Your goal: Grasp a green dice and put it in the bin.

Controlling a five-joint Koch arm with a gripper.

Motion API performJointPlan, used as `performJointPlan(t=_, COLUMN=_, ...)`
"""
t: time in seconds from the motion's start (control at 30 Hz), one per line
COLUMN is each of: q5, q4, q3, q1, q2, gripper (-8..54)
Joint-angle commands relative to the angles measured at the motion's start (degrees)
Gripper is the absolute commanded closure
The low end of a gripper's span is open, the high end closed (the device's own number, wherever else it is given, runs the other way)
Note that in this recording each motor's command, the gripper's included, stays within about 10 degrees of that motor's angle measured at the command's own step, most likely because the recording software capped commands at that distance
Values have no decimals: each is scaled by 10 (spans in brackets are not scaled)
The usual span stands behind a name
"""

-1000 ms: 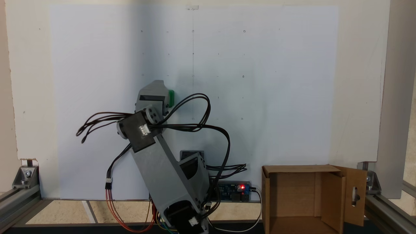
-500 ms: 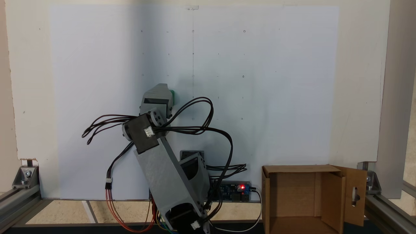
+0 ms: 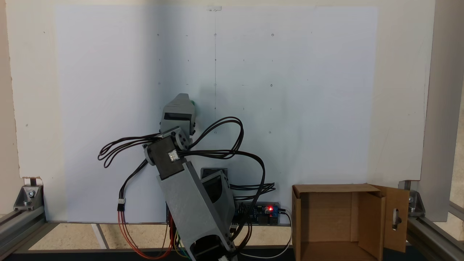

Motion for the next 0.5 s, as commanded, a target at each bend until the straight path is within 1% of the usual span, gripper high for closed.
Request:
performJointPlan(t=0.0, q5=34, q4=-26, q3=-3, q1=4, q2=15, gripper=22)
performJointPlan(t=0.4, q5=34, q4=-67, q3=19, q1=4, q2=3, gripper=24)
performJointPlan(t=0.47, q5=34, q4=-74, q3=19, q1=4, q2=-13, gripper=24)
